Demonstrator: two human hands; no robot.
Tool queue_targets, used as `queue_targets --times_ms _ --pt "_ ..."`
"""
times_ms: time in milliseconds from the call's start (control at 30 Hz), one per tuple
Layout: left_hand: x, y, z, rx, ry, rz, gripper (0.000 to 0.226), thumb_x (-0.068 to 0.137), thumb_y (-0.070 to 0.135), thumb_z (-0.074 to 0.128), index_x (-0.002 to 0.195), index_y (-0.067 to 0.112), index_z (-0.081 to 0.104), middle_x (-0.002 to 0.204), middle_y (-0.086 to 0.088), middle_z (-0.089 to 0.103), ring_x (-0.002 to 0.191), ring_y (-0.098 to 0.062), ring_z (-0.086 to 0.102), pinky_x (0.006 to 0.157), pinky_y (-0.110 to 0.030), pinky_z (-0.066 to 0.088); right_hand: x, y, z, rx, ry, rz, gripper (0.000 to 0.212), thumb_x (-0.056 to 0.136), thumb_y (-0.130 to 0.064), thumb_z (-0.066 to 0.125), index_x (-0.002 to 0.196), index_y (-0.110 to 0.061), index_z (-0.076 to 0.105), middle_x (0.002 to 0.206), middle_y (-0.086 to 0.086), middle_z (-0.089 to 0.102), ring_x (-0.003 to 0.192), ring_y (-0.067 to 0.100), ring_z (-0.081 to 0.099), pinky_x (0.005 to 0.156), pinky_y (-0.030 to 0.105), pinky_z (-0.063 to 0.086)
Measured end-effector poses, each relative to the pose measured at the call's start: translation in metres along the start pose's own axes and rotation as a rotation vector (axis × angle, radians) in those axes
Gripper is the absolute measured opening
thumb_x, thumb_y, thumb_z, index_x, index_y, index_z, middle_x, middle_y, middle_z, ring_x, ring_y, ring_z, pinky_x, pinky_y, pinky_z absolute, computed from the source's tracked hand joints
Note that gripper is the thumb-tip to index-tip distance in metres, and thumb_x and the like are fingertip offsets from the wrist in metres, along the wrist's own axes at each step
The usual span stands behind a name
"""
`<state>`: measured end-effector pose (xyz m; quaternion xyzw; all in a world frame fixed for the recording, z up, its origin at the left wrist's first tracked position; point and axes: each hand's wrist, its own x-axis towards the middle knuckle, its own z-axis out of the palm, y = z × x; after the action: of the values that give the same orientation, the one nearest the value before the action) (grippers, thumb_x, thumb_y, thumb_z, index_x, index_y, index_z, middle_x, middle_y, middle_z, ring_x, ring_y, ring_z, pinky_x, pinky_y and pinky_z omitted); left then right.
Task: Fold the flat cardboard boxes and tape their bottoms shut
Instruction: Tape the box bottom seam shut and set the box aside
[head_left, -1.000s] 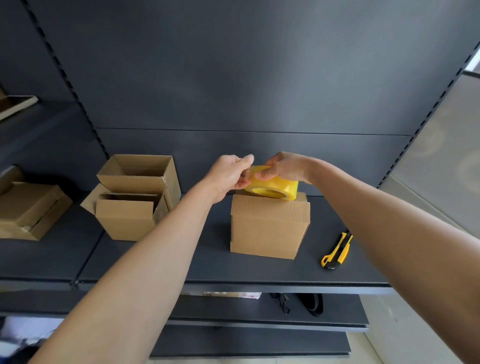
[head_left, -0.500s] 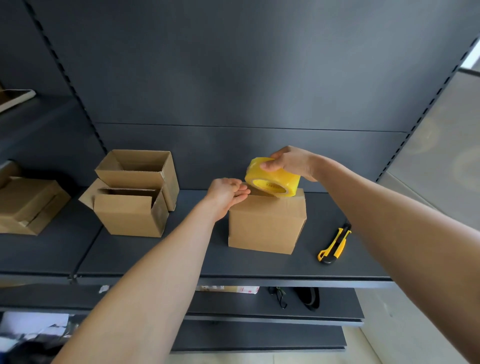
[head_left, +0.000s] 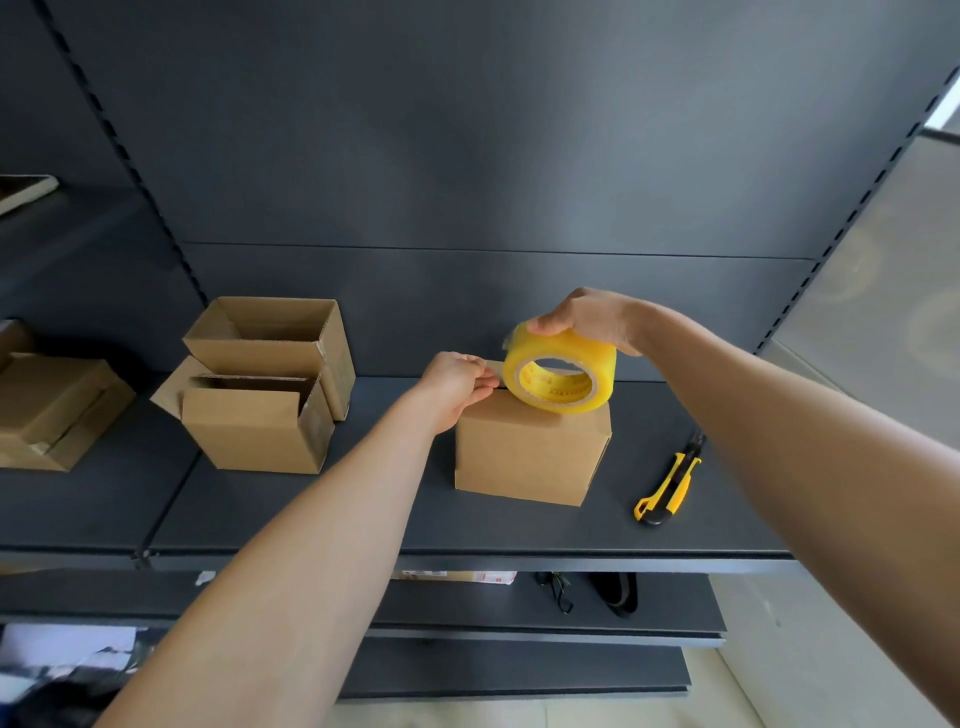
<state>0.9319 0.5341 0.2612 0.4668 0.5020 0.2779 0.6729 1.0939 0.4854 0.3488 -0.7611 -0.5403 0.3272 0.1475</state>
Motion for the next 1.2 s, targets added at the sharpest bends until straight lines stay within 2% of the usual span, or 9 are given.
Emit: queue_targets --times_ms 133,300,367,567,700,800,900,1067,1200 --pt "-0.005 0.006 -0.002 0.009 -0.054 0.024 0.035 0.102 0.029 0.041 0.089 0.001 0.058 0.083 -0.012 0.06 0.074 -0.021 0.06 0.071 -0.029 0.053 0.006 -0.006 0.0 -0.072 -0.012 -0.002 0.043 0.088 -0.051 0.058 0.105 -0.012 0.062 0.105 0.01 0.063 0.093 0.027 0.059 0.086 0.038 0.046" --pt "-0.007 0.018 -0.006 0.122 -0.106 0.047 0.054 0.092 0.058 0.045 0.081 0.006 0.057 0.069 -0.005 0.054 0.059 -0.017 0.052 0.056 -0.024 0.047 0.012 -0.01 0.001 -0.082 -0.045 -0.006 0.04 0.088 -0.052 0.058 0.1 -0.013 0.063 0.102 0.01 0.065 0.09 0.028 0.061 0.089 0.041 0.047" --pt "-0.006 0.023 -0.005 0.15 -0.14 0.062 0.049 0.091 0.055 0.049 0.077 0.008 0.055 0.065 -0.003 0.05 0.057 -0.015 0.047 0.054 -0.023 0.043 0.014 -0.011 0.001 -0.066 -0.066 -0.015 0.039 0.088 -0.051 0.059 0.097 -0.013 0.063 0.099 0.009 0.065 0.088 0.027 0.061 0.09 0.041 0.048" --pt "-0.001 0.032 0.001 0.164 -0.216 0.142 0.033 0.097 0.019 0.054 0.066 0.011 0.044 0.062 -0.002 0.04 0.056 -0.013 0.035 0.053 -0.023 0.032 0.015 -0.01 -0.002 -0.035 -0.104 -0.021 0.048 0.082 -0.058 0.061 0.097 -0.013 0.068 0.094 0.008 0.067 0.08 0.023 0.063 0.087 0.04 0.05" --pt "0.005 0.03 -0.002 0.138 -0.195 0.177 0.034 0.098 0.017 0.052 0.065 0.012 0.045 0.063 -0.002 0.042 0.058 -0.014 0.038 0.057 -0.026 0.033 0.012 -0.009 0.001 -0.079 -0.019 -0.019 0.077 0.068 -0.082 0.047 0.09 -0.012 0.068 0.089 0.007 0.069 0.082 0.022 0.064 0.084 0.038 0.05" --pt "0.011 0.024 -0.007 0.09 -0.172 0.165 0.032 0.097 0.017 0.051 0.066 0.012 0.046 0.064 -0.002 0.045 0.059 -0.013 0.043 0.057 -0.024 0.038 0.009 0.001 0.003 0.038 -0.011 -0.031 0.089 0.054 -0.088 0.042 0.09 -0.01 0.068 0.093 0.01 0.07 0.088 0.025 0.066 0.088 0.04 0.051" --pt "0.016 0.014 -0.01 0.024 -0.165 0.133 0.029 0.098 0.018 0.05 0.07 0.012 0.048 0.068 -0.004 0.049 0.065 -0.015 0.047 0.062 -0.025 0.043 0.011 0.014 0.008 0.195 -0.004 -0.05 0.081 0.055 -0.083 0.048 0.088 -0.011 0.067 0.089 0.009 0.07 0.084 0.025 0.067 0.091 0.043 0.054" --pt "0.018 0.007 -0.01 -0.025 -0.134 0.121 0.029 0.1 0.019 0.046 0.073 0.011 0.051 0.074 -0.006 0.055 0.071 -0.016 0.054 0.069 -0.025 0.05 0.018 0.011 0.015 0.273 0.043 -0.066 0.062 0.072 -0.072 0.053 0.086 -0.013 0.066 0.084 0.007 0.069 0.077 0.022 0.068 0.076 0.036 0.058" --pt "0.019 -0.001 -0.012 0.0 -0.077 0.122 0.025 0.098 0.01 0.046 0.074 0.008 0.051 0.071 -0.008 0.054 0.07 -0.016 0.056 0.073 -0.025 0.055 0.016 0.016 0.019 0.401 0.028 -0.084 0.059 0.073 -0.067 0.062 0.095 -0.012 0.065 0.092 0.011 0.069 0.086 0.027 0.067 0.083 0.042 0.057"
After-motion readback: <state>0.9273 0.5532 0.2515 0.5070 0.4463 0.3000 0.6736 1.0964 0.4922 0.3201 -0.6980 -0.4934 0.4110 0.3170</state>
